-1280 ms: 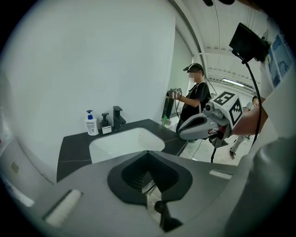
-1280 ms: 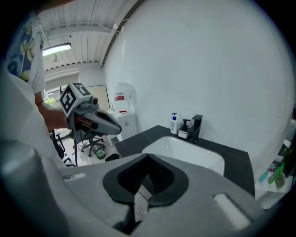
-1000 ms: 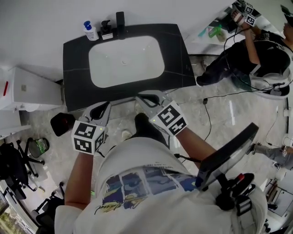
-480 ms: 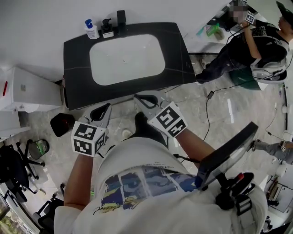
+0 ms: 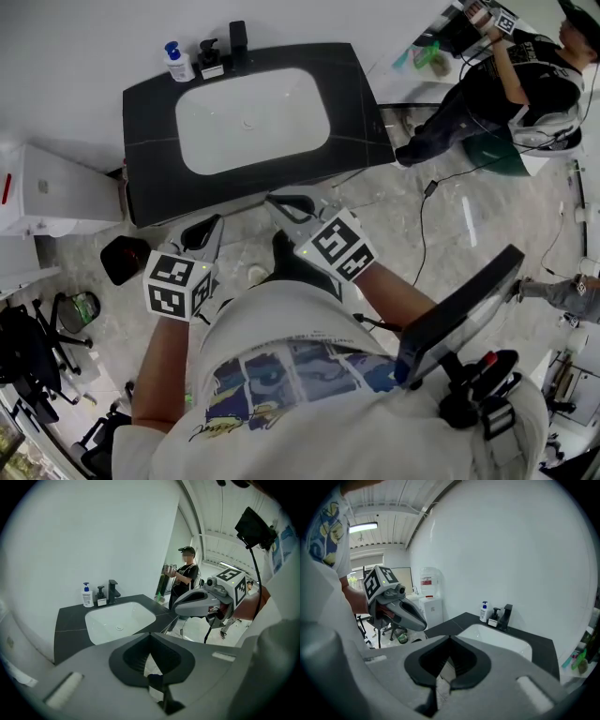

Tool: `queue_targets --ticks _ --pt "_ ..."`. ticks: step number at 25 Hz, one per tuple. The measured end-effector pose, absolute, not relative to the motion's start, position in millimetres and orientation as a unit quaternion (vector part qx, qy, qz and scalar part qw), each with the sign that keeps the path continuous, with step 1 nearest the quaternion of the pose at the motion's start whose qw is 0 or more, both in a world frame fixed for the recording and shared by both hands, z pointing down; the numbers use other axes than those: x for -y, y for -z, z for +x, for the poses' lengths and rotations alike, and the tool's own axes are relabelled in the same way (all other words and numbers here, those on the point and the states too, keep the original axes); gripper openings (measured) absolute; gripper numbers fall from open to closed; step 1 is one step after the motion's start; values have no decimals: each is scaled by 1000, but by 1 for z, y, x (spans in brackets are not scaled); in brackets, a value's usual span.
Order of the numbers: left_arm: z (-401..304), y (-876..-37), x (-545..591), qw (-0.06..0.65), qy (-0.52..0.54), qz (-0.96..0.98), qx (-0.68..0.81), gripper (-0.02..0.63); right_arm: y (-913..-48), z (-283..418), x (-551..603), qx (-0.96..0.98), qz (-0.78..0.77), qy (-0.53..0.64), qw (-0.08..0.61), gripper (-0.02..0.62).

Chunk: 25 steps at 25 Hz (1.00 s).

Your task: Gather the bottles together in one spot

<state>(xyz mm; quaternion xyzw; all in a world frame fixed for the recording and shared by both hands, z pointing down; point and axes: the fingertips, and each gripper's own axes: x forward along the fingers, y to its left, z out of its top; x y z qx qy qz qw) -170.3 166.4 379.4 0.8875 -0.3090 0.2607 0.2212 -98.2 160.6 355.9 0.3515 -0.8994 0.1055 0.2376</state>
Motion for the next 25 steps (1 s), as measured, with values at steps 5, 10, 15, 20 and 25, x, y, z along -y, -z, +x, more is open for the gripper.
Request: queue_targets --ticks 5,10,15,20,25 --pt "-168 -380 -170 220 -261 887 312 2 -355 -98 -164 901 348 -103 236 2" --pt "-164 -381 -175 220 -265 886 310 2 -354 -95 -170 902 348 -102 235 2" --pt "-158 -379 -178 219 -265 887 307 2 -353 -91 -173 902 348 -101 233 1" --pt "-154 -382 -178 223 -269 887 302 2 -354 -87 -173 901 351 -103 233 0" --pt "-145 -382 -174 230 -264 891 291 2 -356 -81 -169 899 356 -109 232 0"
